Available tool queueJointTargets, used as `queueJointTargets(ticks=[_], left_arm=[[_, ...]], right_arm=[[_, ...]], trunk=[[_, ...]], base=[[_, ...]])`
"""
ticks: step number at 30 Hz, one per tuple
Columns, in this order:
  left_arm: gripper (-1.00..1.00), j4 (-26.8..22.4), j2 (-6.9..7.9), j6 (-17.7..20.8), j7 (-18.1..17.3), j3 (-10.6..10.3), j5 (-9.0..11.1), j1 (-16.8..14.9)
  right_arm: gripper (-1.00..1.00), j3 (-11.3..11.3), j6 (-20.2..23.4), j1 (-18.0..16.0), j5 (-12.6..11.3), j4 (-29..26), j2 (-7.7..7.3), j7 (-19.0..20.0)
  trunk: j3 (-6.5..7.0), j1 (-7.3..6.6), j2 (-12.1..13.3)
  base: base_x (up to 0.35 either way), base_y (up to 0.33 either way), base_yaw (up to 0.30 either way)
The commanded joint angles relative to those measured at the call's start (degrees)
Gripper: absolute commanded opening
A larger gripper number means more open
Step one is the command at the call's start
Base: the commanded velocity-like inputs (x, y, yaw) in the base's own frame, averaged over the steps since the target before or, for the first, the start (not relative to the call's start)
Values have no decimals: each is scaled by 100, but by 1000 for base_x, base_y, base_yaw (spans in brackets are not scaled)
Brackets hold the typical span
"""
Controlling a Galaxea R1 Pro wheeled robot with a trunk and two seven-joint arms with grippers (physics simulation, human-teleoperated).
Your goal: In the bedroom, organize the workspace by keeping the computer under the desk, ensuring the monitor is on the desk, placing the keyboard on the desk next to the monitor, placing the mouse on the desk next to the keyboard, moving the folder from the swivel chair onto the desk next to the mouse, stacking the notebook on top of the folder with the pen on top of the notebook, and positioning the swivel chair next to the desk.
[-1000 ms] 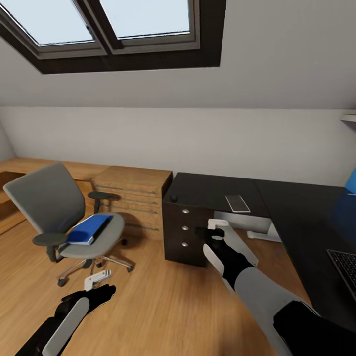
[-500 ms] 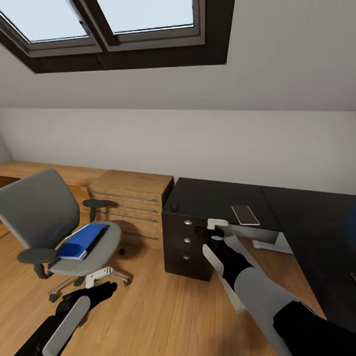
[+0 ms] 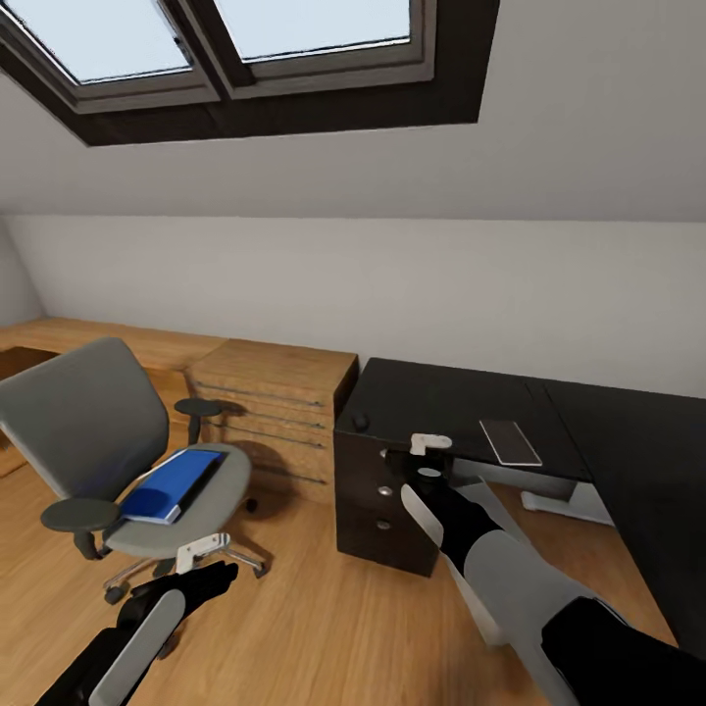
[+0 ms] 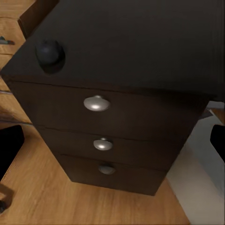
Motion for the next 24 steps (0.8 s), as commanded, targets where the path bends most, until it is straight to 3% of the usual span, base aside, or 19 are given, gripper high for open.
queueJointTargets(ticks=[1,9,24], left_arm=[[100,-5,5,-3,62,-28,57,-7],[100,3,4,-8,70,-162,57,-7],[100,-4,3,-109,72,-382,49,-7]], right_arm=[[100,42,32,-4,-30,-12,-6,-51],[100,51,31,2,-17,-12,-4,-44],[100,38,34,3,24,20,-31,-33]], trunk=[[-7,3,-4],[-7,3,-4],[-7,3,-4]], base=[[270,0,266],[308,0,212],[323,0,10]])
